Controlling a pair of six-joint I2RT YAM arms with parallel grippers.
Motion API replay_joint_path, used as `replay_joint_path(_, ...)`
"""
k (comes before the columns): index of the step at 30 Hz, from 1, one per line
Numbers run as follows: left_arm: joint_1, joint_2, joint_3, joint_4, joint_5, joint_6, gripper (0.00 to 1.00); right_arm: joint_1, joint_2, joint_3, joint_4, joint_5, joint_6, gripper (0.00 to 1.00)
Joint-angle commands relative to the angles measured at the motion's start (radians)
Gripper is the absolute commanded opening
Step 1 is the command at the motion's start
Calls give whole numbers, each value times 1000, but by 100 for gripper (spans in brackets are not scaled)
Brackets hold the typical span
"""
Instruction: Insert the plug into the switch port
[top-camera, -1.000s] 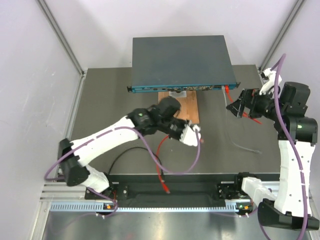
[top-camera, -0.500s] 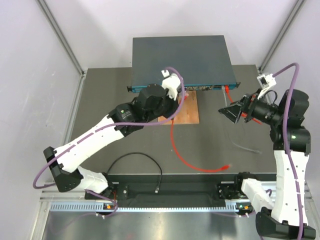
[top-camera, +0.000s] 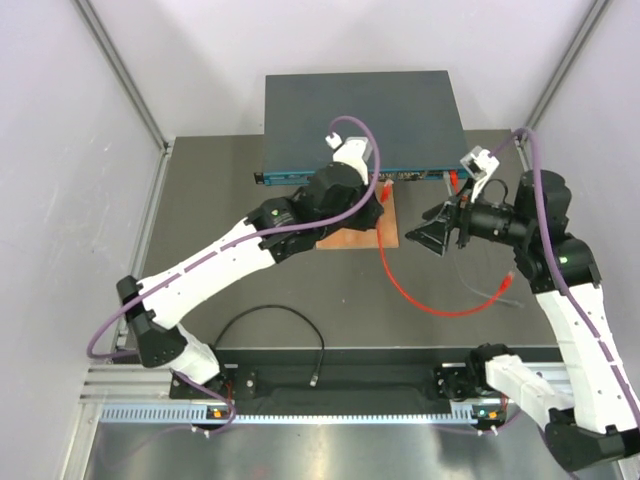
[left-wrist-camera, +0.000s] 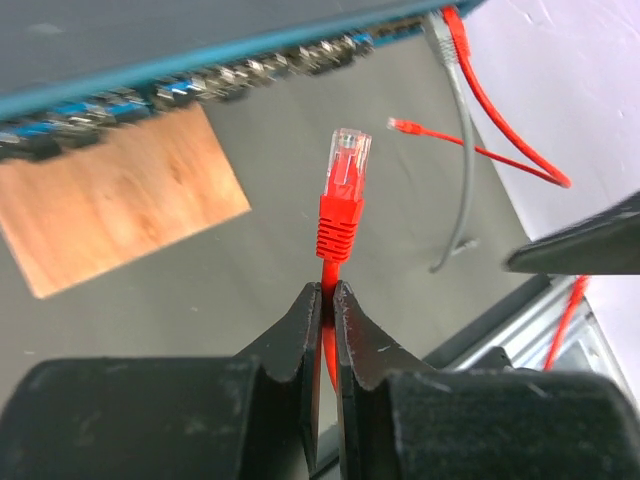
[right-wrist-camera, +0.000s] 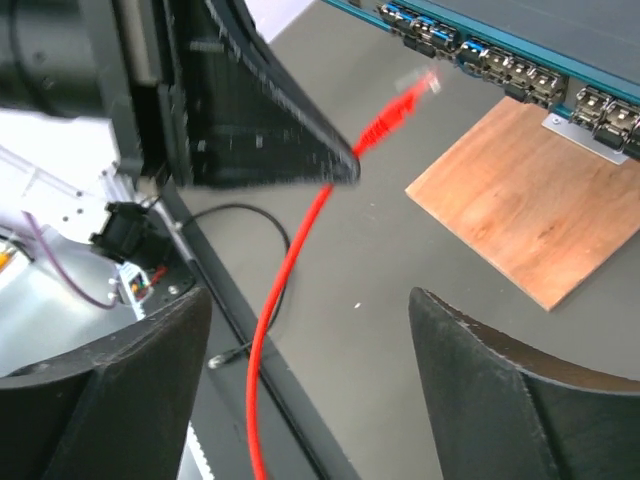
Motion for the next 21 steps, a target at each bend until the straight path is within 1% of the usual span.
replay_joint_path(1, -23, 29, 90, 6, -4, -73, 0, 57, 24, 29, 67, 91, -59, 78)
replay_joint_path(4, -30, 66, 132, 6, 5, -105, 0, 84, 55, 12, 124, 99, -33, 73)
replay_joint_path(11, -30, 101, 190, 22, 24, -126, 0, 126, 73, -52, 187, 122, -11, 67)
replay_joint_path(17, -30, 106, 198, 22, 27, -137, 0, 149, 88, -80, 230, 114, 12, 62)
replay_joint_path(19, -30, 108, 198, 20, 36, -143, 0, 152, 98, -86, 242, 119, 17, 56)
replay_joint_path(20, -28, 108, 196, 20, 44, -146, 0, 152, 99, -84, 246, 122, 23, 50)
replay_joint_path(21, -30, 105, 195, 14, 47, -146, 0, 152, 102, -81, 249, 122, 23, 38)
